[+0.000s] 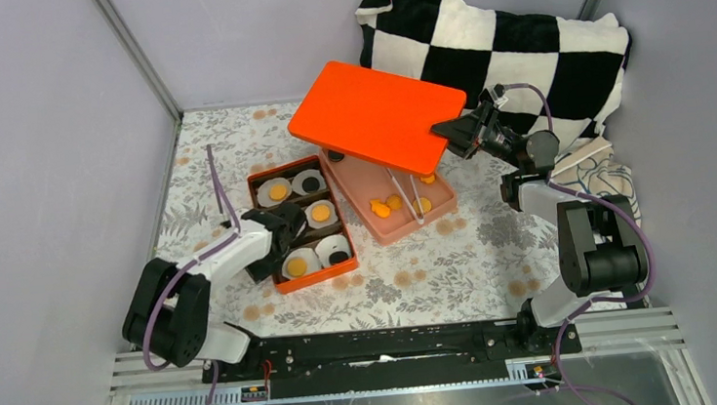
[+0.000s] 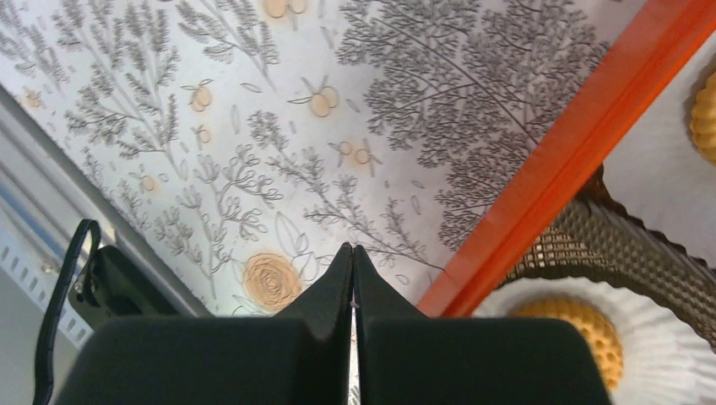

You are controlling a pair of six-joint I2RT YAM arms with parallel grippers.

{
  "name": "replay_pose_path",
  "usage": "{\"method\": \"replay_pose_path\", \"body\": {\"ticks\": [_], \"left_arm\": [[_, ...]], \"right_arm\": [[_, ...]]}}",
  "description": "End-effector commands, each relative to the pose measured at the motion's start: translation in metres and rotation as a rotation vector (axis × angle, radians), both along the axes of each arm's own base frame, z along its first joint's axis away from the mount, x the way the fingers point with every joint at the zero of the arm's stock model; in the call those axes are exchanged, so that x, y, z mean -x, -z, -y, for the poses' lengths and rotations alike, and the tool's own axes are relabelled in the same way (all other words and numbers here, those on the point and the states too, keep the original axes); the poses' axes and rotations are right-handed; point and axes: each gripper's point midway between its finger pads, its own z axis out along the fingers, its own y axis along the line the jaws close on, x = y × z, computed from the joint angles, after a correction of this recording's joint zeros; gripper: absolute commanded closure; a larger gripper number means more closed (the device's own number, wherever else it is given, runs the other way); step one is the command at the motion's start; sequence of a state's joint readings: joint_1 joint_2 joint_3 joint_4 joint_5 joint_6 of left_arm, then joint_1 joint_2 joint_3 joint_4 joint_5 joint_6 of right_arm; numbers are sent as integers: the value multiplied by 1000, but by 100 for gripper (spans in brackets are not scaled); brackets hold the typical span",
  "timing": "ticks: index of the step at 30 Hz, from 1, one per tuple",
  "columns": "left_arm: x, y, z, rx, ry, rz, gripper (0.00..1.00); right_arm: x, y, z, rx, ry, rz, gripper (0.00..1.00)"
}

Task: Pack the cookies

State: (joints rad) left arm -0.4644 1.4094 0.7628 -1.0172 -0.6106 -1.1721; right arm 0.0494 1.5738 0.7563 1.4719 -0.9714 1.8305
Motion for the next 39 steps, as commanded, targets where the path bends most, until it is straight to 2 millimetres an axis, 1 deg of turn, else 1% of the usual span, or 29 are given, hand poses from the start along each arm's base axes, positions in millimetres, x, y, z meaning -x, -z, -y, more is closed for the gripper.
{"method": "replay_pose_path", "body": {"ticks": [1, 3, 5, 7, 8, 10, 11, 13, 15, 18, 22, 23, 25, 26, 27, 28, 30, 32, 33, 35, 36, 37, 39], "left_arm": [[-28, 8, 30, 105, 82, 60, 100], [-27, 12, 62, 218, 134, 59, 100], [-27, 10, 102, 327, 221, 76, 100], [-29, 7, 136, 404, 295, 91, 100], [-31, 6, 149, 429, 327, 98, 100], [-39, 11, 170, 465, 386, 104, 100], [-42, 13, 178, 481, 408, 102, 100], [-50, 18, 191, 501, 453, 94, 100], [-60, 18, 202, 499, 496, 102, 100], [-77, 15, 221, 512, 548, 135, 100], [-98, 16, 246, 543, 618, 162, 100], [-102, 14, 253, 557, 636, 168, 100], [-105, 3, 266, 582, 670, 185, 100], [-104, -5, 270, 587, 685, 197, 100], [-103, -17, 274, 594, 701, 218, 100], [-102, -35, 276, 601, 712, 242, 100], [-100, -66, 272, 593, 716, 276, 100], [-100, -95, 260, 561, 701, 308, 100], [-104, -112, 254, 540, 689, 343, 100], [-120, -134, 237, 489, 648, 399, 100], [-131, -138, 226, 468, 619, 413, 100], [-142, -137, 214, 453, 589, 413, 100], [-166, -127, 188, 431, 513, 402, 100]], "right_arm": [[26, -42, 3, -15, 8, 290, 93], [26, -46, 3, -14, 7, 300, 94], [26, -49, 4, -6, 8, 306, 94], [27, -50, 5, 3, 14, 305, 94], [28, -50, 6, 10, 17, 305, 94], [29, -49, 12, 28, 41, 308, 94], [31, -47, 13, 43, 47, 308, 94], [28, -45, 25, 83, 97, 295, 94], [29, -45, 31, 124, 128, 295, 94], [29, -43, 33, 192, 191, 304, 94], [30, -45, 36, 290, 266, 328, 95], [29, -46, 37, 304, 280, 336, 95], [29, -51, 38, 318, 299, 351, 95], [29, -54, 39, 318, 308, 357, 95], [29, -56, 39, 317, 315, 363, 95], [30, -58, 40, 315, 320, 370, 95], [29, -61, 41, 308, 331, 373, 95], [28, -64, 41, 302, 338, 374, 95], [27, -65, 42, 300, 343, 378, 95], [26, -66, 42, 298, 347, 377, 95], [25, -66, 42, 296, 348, 374, 95], [25, -66, 42, 296, 347, 375, 95], [25, -65, 42, 295, 345, 370, 95]]}}
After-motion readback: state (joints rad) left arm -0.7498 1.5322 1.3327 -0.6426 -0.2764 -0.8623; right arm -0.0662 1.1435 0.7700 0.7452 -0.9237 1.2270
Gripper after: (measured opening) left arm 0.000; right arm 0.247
